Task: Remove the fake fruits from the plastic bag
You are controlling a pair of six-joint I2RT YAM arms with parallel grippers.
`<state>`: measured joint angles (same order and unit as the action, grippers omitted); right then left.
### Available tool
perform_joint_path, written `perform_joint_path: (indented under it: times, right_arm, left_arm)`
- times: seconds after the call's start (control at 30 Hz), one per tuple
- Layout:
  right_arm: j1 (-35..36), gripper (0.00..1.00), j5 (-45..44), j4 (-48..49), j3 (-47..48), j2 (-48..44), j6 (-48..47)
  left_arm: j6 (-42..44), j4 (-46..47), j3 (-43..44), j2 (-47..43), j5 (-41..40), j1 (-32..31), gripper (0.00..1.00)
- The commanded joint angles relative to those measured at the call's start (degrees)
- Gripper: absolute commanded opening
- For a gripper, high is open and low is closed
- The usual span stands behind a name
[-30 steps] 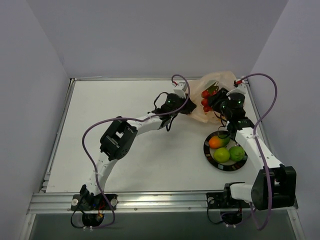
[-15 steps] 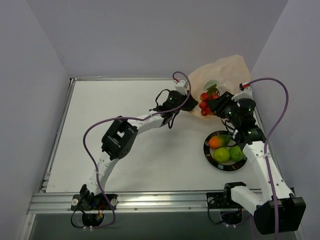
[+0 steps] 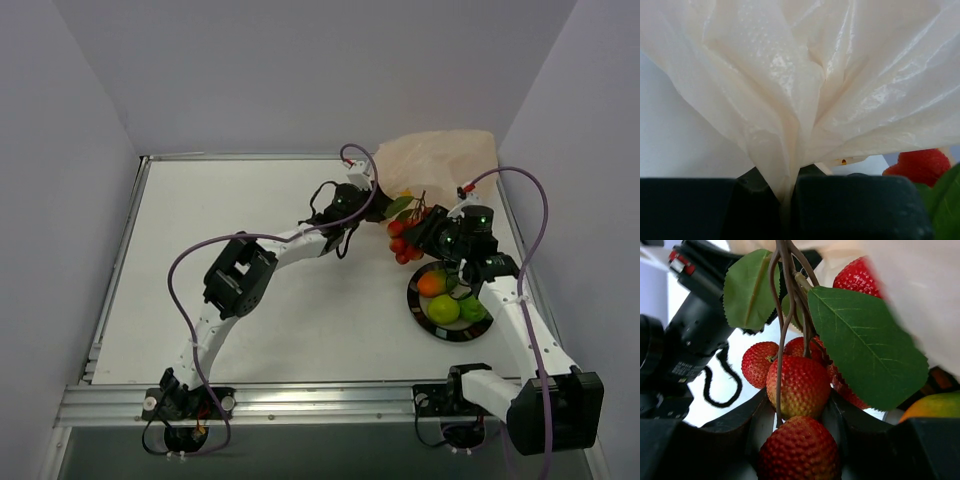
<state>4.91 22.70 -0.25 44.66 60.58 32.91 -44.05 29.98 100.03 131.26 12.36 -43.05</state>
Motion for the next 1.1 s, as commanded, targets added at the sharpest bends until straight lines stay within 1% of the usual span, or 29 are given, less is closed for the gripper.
perform_joint_path:
  times: [0.0, 0.07, 0.13, 0.2, 0.27, 0.33, 0.4, 0.47, 0.53, 0.63, 0.67, 0.73, 0.77, 0.8, 0.87, 1.0, 1.07]
  right_arm:
    - [0.1, 0.00, -3.4, 0.5, 0.9, 1.8, -1.5]
    - [0.5, 0.00, -1.7, 0.5, 1.2, 2.6, -2.1]
    - [2.3, 0.00, 0.9, 0.3, 1.7, 2.6, -2.5]
    - [4.3, 0.00, 1.2, -4.0, 2.7, 2.6, -3.5]
    - [8.1, 0.00, 0.8, -5.8, 3.0, 2.0, -4.0]
    - [11.2, 0.00, -0.8, -7.4, 3.6, -1.1, -3.2]
    - [11.9, 0.00, -1.8, -7.3, 4.4, -6.1, -2.0]
    - [11.8, 0.00, -4.3, -8.1, 6.9, -9.0, -1.0]
    - [11.8, 0.00, -8.4, -11.4, 10.1, -11.0, -1.4]
    - [11.7, 0.00, -13.5, -16.3, 10.9, -13.1, -0.9]
    - [11.8, 0.00, -17.6, -17.6, 10.4, -14.0, -0.7]
    - [11.8, 0.00, -22.3, -20.8, 9.2, -17.7, 0.3]
    - [11.7, 0.00, -29.0, -22.1, 8.3, -19.1, 1.7]
    - [11.7, 0.00, -31.4, -24.6, 7.9, -21.6, 2.3]
    - [11.8, 0.00, -35.7, -27.9, 7.5, -23.5, 4.3]
    - [11.7, 0.00, -41.0, -33.4, 6.2, -25.6, 6.6]
    - [11.7, 0.00, -41.3, -34.6, 5.4, -25.2, 7.3]
  left_arm:
    - [-1.2, 5.4, -2.3, -3.6, 1.5, 0.5, 0.02]
    - [-0.7, 5.2, -2.7, -3.6, 1.4, 0.6, 0.02]
    - [-0.9, 5.0, -2.0, -3.0, 1.6, 0.7, 0.02]
    - [-1.4, 5.4, -0.9, -2.6, 1.9, 0.7, 0.02]
    - [-1.4, 5.3, -0.2, -2.4, 1.9, 0.5, 0.02]
    - [-1.5, 4.9, 0.7, -2.2, 1.5, 0.4, 0.02]
    - [-1.4, 4.2, 1.2, -1.8, 1.1, 0.4, 0.02]
    - [-1.2, 3.4, 2.7, -0.7, 0.7, 0.4, 0.02]
    - [-1.6, 2.7, 4.4, 0.3, 1.2, 0.3, 0.02]
    - [-1.8, 2.0, 5.7, 1.8, 1.5, 0.1, 0.02]
    - [-2.0, 2.0, 6.1, 2.2, 1.7, 0.1, 0.02]
    - [-1.9, 2.3, 6.1, 2.3, 1.8, -0.1, 0.02]
    - [-1.8, 2.3, 6.1, 2.4, 1.9, -0.2, 0.02]
    - [-1.8, 2.3, 6.1, 2.5, 2.1, -0.2, 0.02]
    - [-1.8, 2.5, 6.1, 2.5, 2.4, -0.3, 0.03]
    - [-1.6, 2.5, 6.9, 2.9, 3.1, -0.8, 0.02]
    - [-1.4, 2.5, 7.5, 3.3, 3.3, -1.2, 0.02]
